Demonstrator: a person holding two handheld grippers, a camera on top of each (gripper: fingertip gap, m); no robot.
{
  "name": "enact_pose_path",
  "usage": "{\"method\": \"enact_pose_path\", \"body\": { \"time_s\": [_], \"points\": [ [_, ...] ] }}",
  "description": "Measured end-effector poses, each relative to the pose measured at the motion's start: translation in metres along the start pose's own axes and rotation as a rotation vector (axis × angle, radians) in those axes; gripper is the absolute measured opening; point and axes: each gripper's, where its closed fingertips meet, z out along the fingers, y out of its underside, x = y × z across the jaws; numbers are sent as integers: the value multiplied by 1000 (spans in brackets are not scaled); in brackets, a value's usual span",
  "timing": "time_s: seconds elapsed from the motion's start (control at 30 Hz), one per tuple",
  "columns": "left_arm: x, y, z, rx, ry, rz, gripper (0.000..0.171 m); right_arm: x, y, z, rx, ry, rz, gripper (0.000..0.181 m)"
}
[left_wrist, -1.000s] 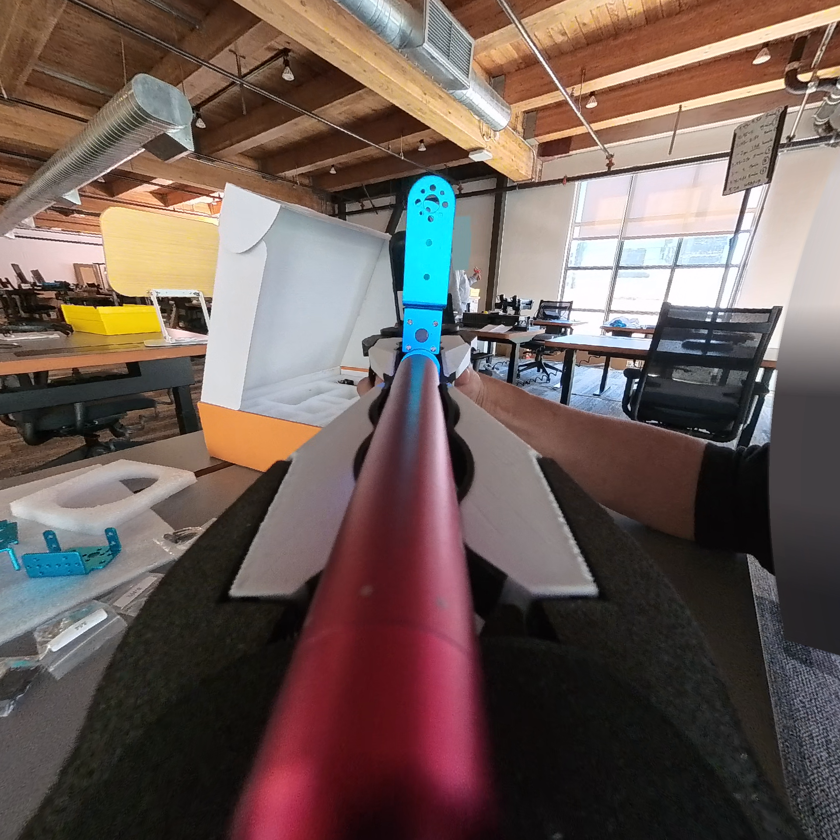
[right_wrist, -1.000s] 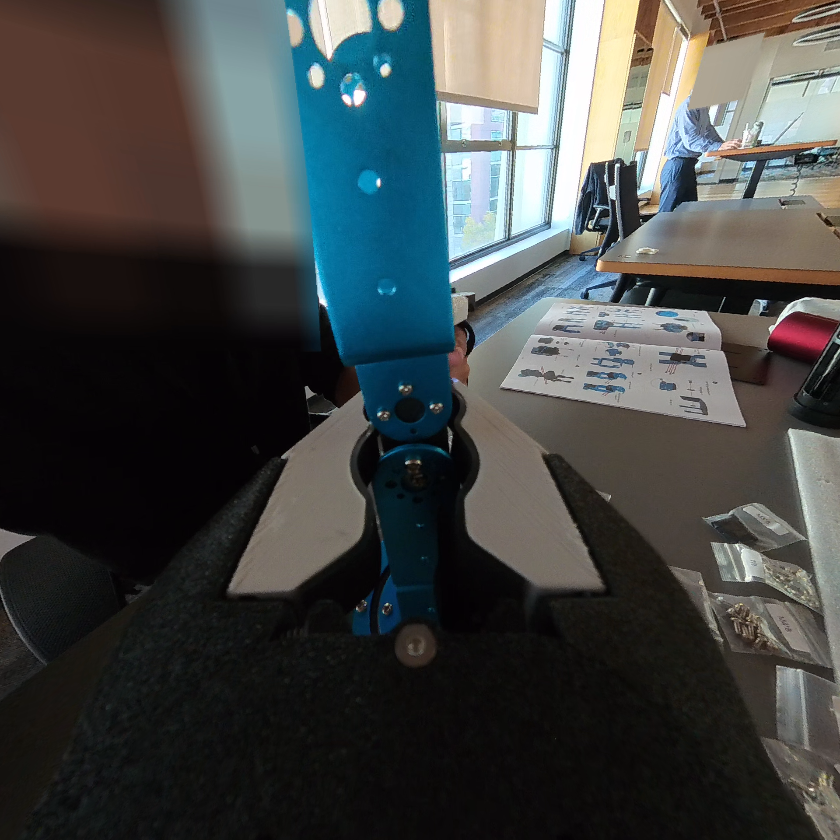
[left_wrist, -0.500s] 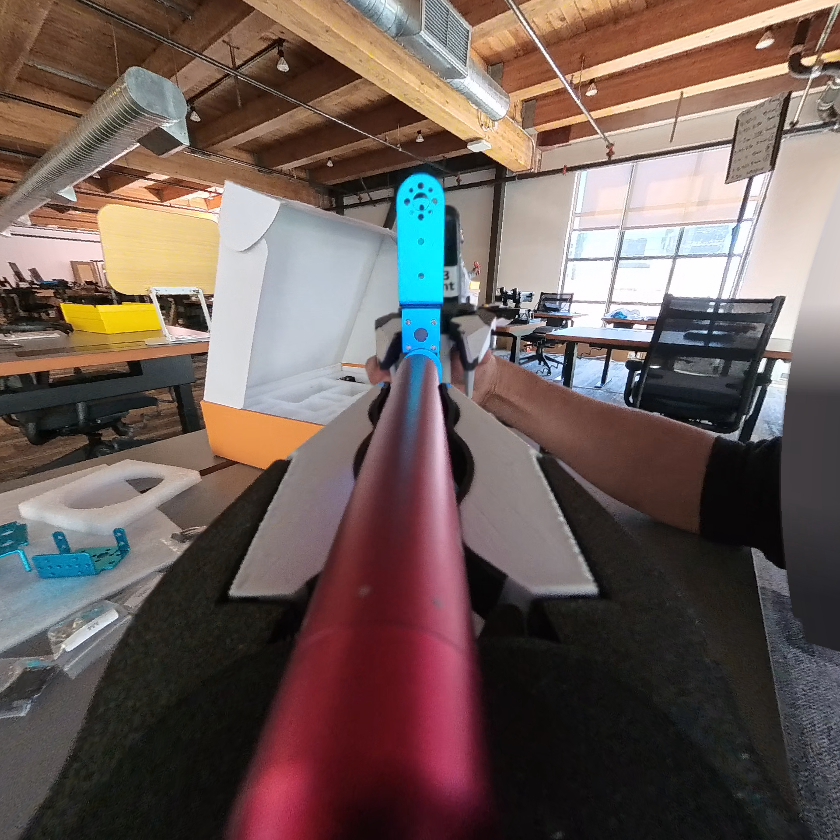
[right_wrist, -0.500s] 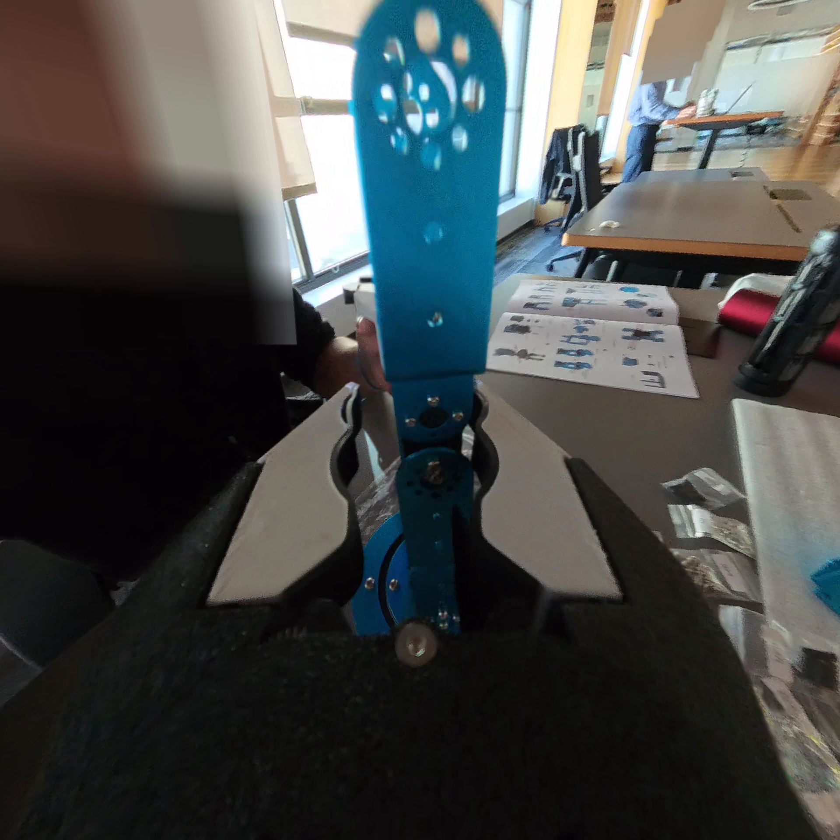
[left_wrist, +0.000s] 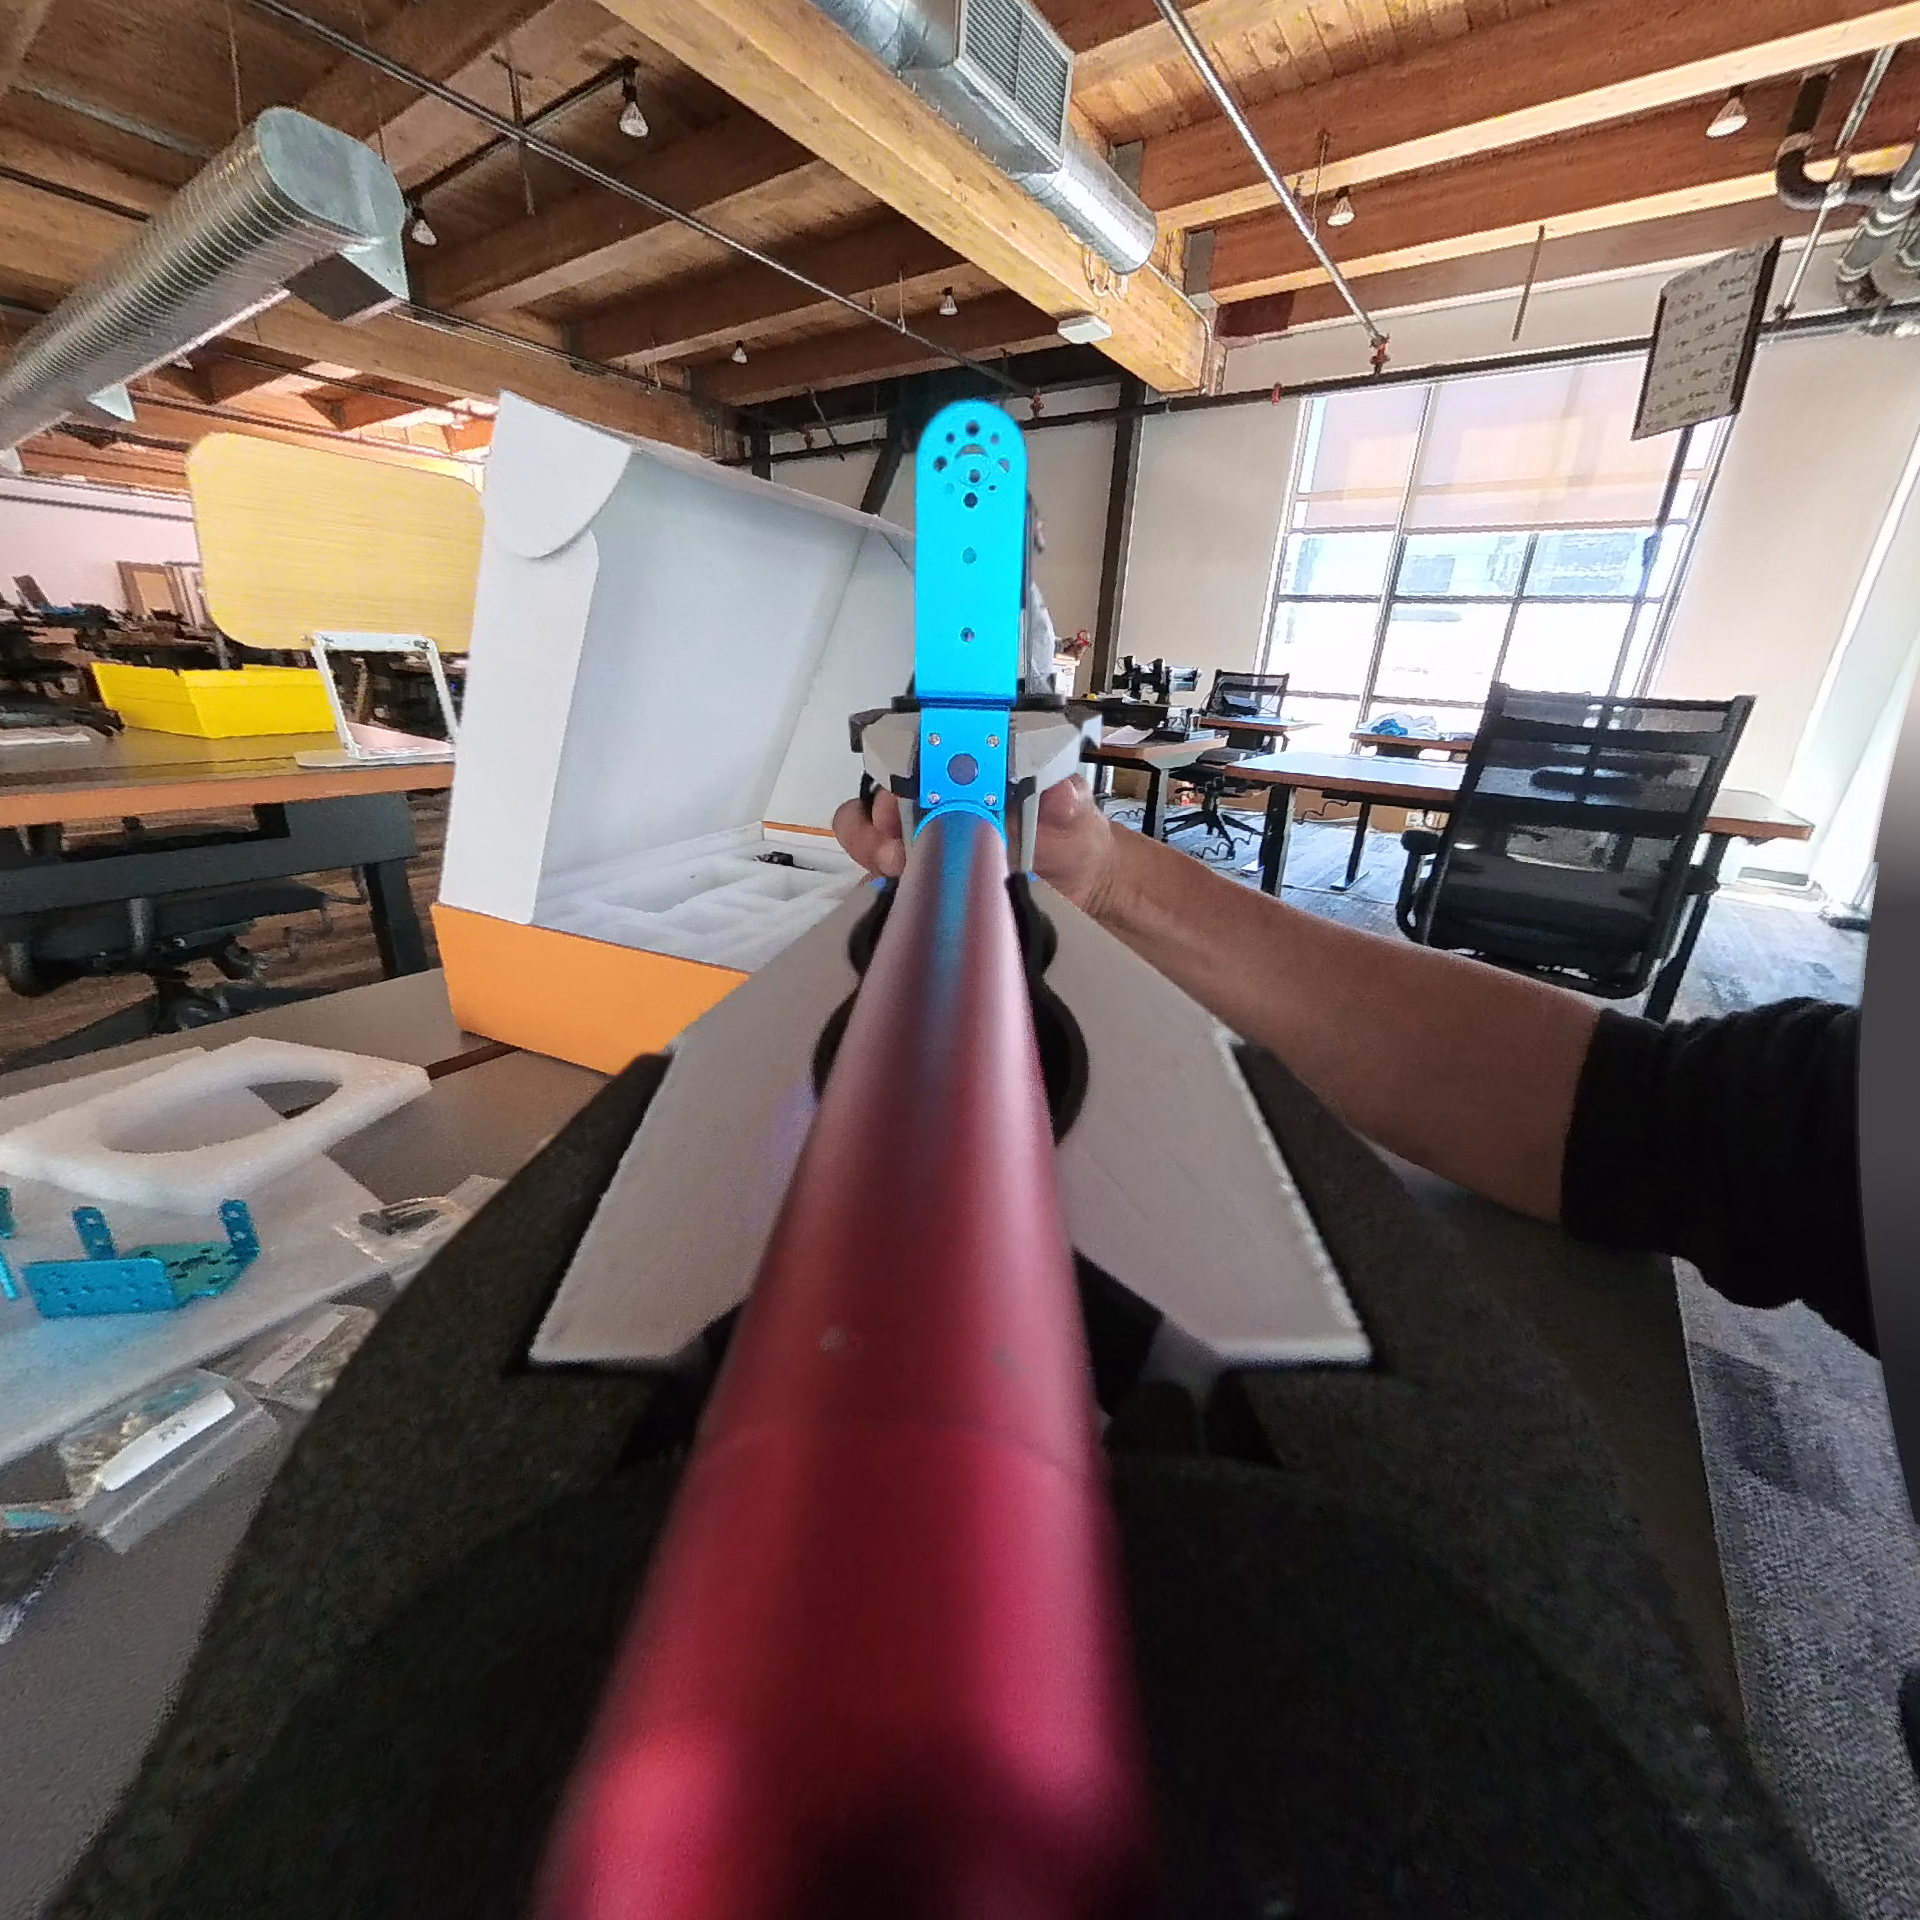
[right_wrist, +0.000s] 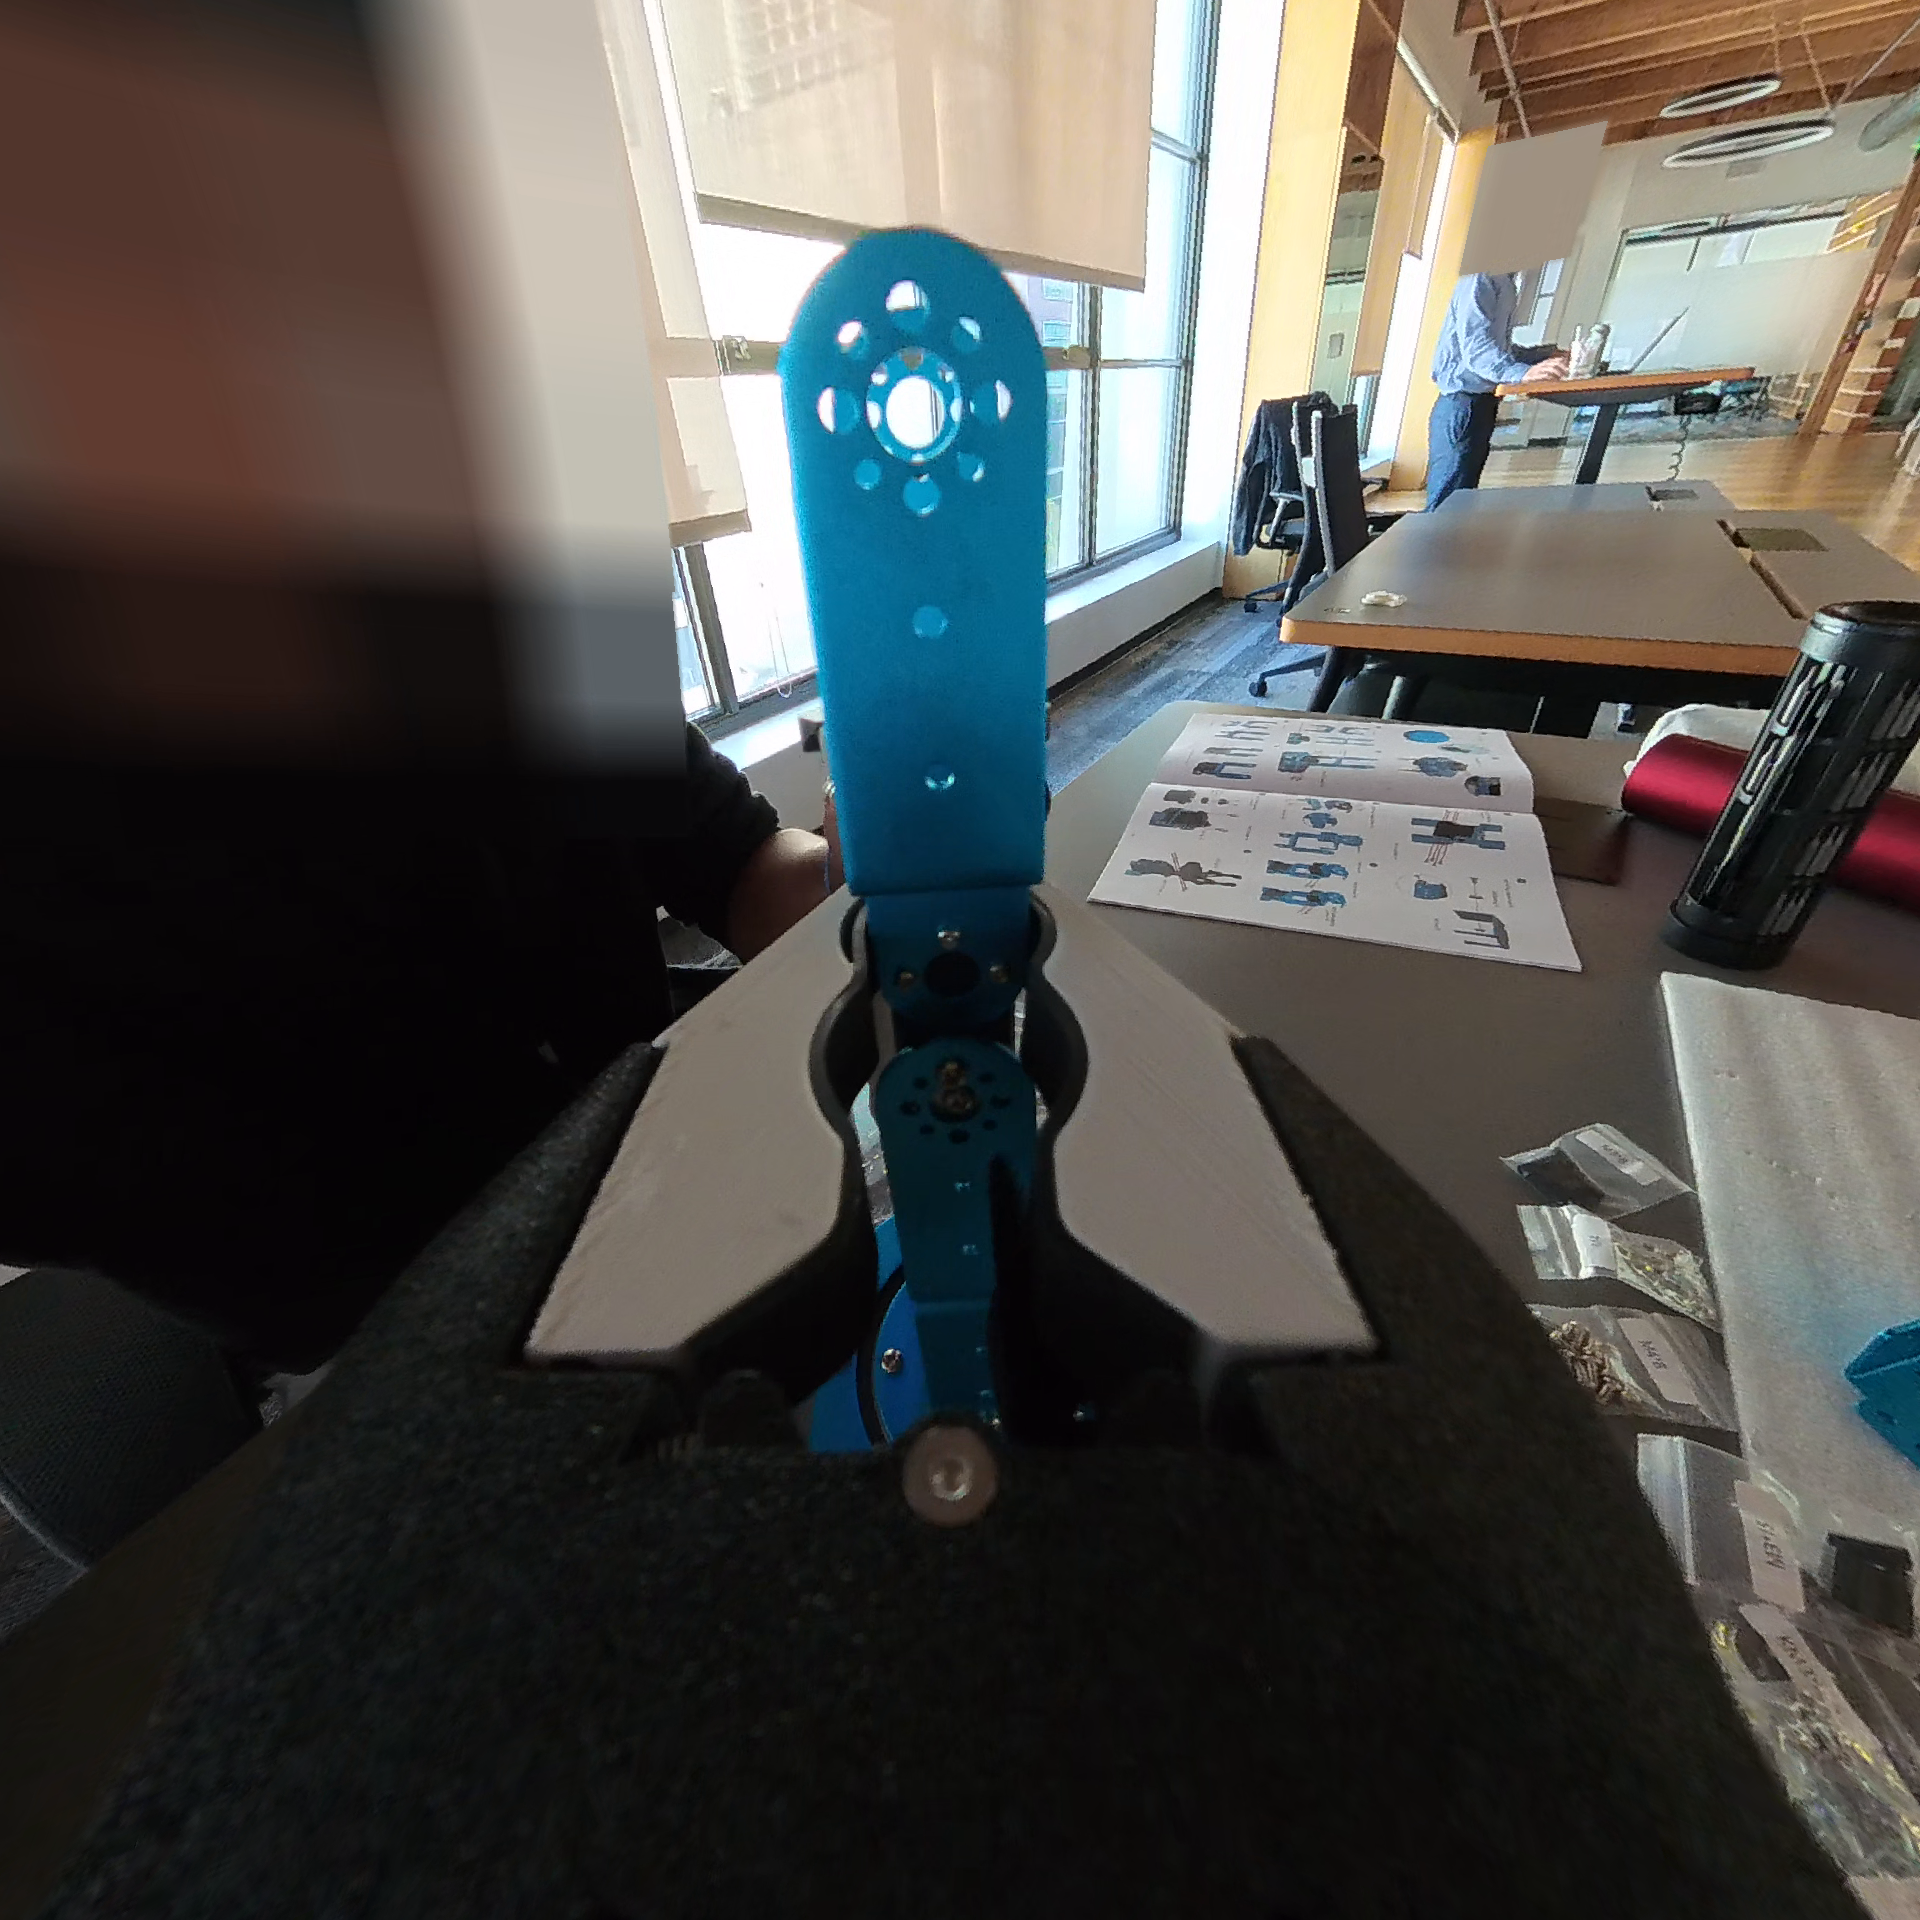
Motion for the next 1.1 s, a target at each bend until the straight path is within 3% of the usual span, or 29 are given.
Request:
{"method": "enact_pose_path", "body": {
  "time_s": [1.1],
  "points": [
    [-1,2,0,12,-21,-55,21,3,0,0,17,22,-27,21]
  ]
}}
